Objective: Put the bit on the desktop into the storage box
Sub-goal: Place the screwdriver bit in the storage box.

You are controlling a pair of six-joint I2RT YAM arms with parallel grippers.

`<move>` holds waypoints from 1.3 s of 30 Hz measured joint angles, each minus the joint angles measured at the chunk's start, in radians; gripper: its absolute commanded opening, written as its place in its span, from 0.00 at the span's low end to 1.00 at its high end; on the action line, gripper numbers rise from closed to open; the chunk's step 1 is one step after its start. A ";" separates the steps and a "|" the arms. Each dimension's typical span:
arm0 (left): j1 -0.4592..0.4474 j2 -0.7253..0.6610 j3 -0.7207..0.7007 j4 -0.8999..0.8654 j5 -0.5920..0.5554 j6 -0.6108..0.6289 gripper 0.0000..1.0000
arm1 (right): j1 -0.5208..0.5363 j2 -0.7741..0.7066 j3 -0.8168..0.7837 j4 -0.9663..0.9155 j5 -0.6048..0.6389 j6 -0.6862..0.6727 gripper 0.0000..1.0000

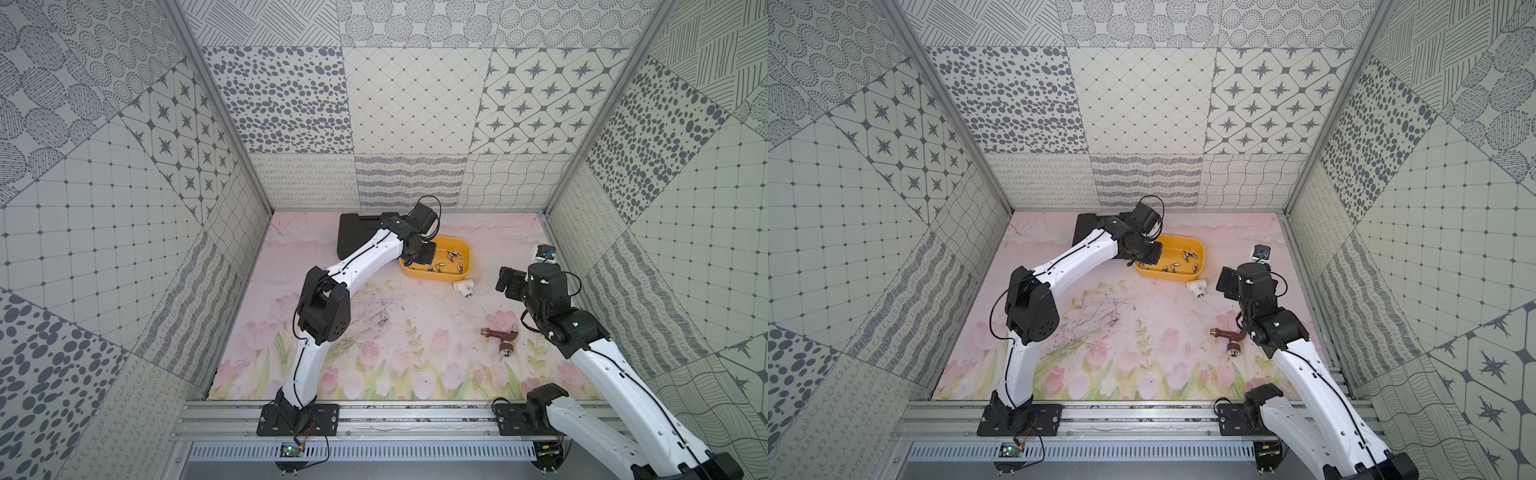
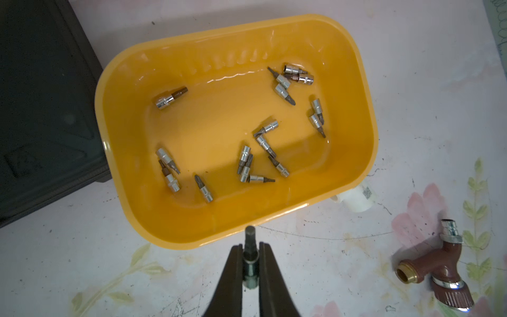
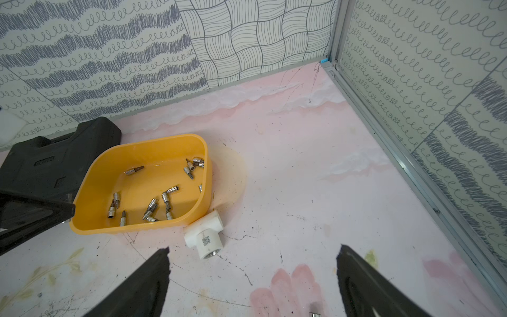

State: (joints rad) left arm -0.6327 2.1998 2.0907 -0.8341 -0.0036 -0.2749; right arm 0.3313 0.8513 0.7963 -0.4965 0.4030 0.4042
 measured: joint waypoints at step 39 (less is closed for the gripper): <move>0.043 0.317 0.245 0.002 -0.002 0.074 0.34 | 0.000 0.074 0.000 -0.001 -0.022 -0.001 0.97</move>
State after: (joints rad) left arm -0.5892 2.5168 2.3360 -0.8326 -0.0051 -0.2005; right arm 0.3313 0.9249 0.7963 -0.4973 0.3809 0.4030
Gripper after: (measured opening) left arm 0.281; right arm 0.968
